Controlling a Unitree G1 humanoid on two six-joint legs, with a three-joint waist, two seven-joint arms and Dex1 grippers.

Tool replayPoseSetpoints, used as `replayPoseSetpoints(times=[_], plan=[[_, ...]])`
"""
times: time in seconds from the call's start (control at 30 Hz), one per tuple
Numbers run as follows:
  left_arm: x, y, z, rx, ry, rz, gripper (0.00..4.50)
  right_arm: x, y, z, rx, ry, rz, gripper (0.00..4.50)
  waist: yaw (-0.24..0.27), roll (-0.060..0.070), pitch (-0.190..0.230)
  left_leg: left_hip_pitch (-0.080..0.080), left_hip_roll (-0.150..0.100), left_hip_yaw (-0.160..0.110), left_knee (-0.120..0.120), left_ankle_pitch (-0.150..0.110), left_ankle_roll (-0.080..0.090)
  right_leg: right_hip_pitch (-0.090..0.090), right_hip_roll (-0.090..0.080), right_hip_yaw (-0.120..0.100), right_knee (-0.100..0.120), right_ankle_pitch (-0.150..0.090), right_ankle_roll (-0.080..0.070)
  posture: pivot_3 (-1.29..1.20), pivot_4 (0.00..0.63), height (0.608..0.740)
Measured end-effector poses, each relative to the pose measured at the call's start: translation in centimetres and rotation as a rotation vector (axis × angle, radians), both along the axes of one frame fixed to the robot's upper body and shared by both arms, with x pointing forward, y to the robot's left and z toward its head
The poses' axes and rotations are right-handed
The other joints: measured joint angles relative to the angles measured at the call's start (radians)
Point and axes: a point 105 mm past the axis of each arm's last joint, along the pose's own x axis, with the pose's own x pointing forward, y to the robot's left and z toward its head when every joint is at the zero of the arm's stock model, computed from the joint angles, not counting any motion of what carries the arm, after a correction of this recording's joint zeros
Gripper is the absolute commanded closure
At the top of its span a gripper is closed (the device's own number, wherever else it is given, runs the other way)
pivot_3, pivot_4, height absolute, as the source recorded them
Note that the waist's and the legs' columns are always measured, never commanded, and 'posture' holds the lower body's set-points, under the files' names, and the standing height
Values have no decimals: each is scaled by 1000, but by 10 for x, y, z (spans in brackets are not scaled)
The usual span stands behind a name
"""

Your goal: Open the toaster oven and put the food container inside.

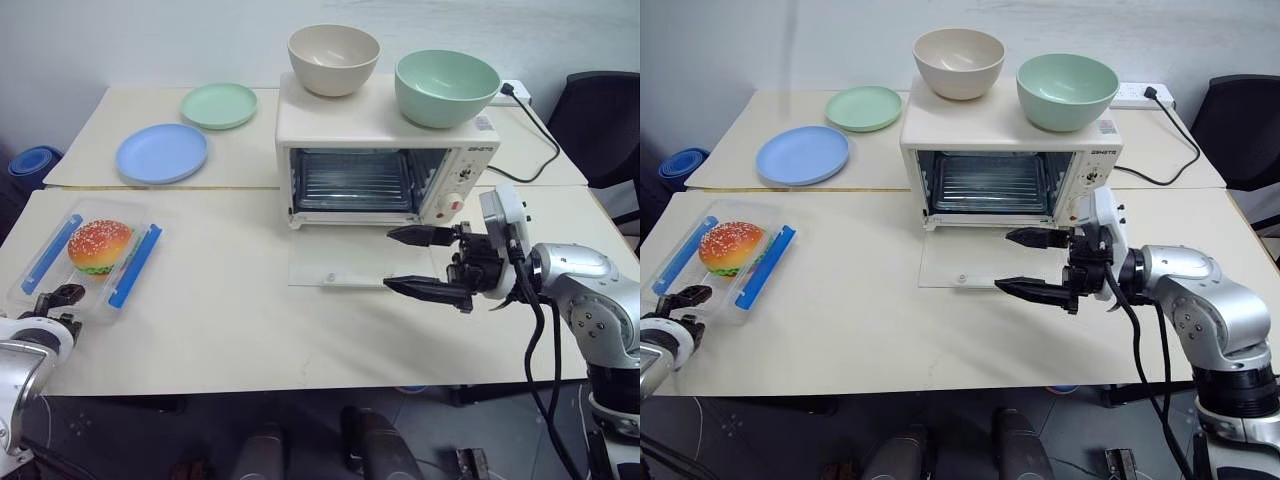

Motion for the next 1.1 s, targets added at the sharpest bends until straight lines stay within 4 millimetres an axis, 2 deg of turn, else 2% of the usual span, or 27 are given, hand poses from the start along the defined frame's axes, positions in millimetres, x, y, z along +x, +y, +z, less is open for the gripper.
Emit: replayPoseSetpoints(times=[0.27,0.3,0.4,0.57,0.7,0.8,0.87,0.93,1.1], plan=[[6,10,1,-8,49,33,3862,-1,1,2,-3,-7,-4,0,-1,0,0,0,0,0,-1,0,0,0,0,0,-1,0,0,0,150,740],[7,10,0,-4,60,27,4011,-2,1,3,-3,-10,-2,0,-1,0,0,0,0,0,-1,0,0,0,0,0,-1,0,0,0,150,740],[8,15,-5,31,141,0,4011,-3,-4,3,-25,15,-8,0,-1,0,0,0,0,0,-1,0,0,0,0,-1,-1,0,0,0,150,740],[23,8,6,123,171,-151,4011,-7,-9,6,-9,58,-2,0,-1,0,0,-1,0,0,-1,0,0,0,0,-1,-2,0,-1,0,150,740],[43,-23,35,244,101,-435,4011,-7,-14,5,-42,21,-40,0,1,-1,1,-3,0,-1,-2,0,0,-1,-1,-2,-4,0,-1,0,150,740],[56,-62,65,364,21,-701,4011,-8,-24,0,-60,19,-85,0,3,-1,1,-4,-1,-1,-3,0,0,-1,-1,-3,-7,0,-1,0,150,740],[63,-94,78,417,-25,-873,4011,-9,-30,-3,-63,24,-118,0,3,0,1,-4,-1,0,-3,0,1,-1,-1,-2,-7,0,0,0,150,740],[70,-124,78,444,-29,-1014,4011,-9,-37,-4,-65,20,-155,0,3,0,1,-4,-1,0,-3,0,1,-1,-1,-1,-7,0,0,0,150,740],[86,-178,68,537,14,-1238,4011,-10,-46,-2,-62,-2,-234,0,-2,0,1,-3,-1,1,-3,0,0,-2,2,0,-5,0,1,0,150,740]])
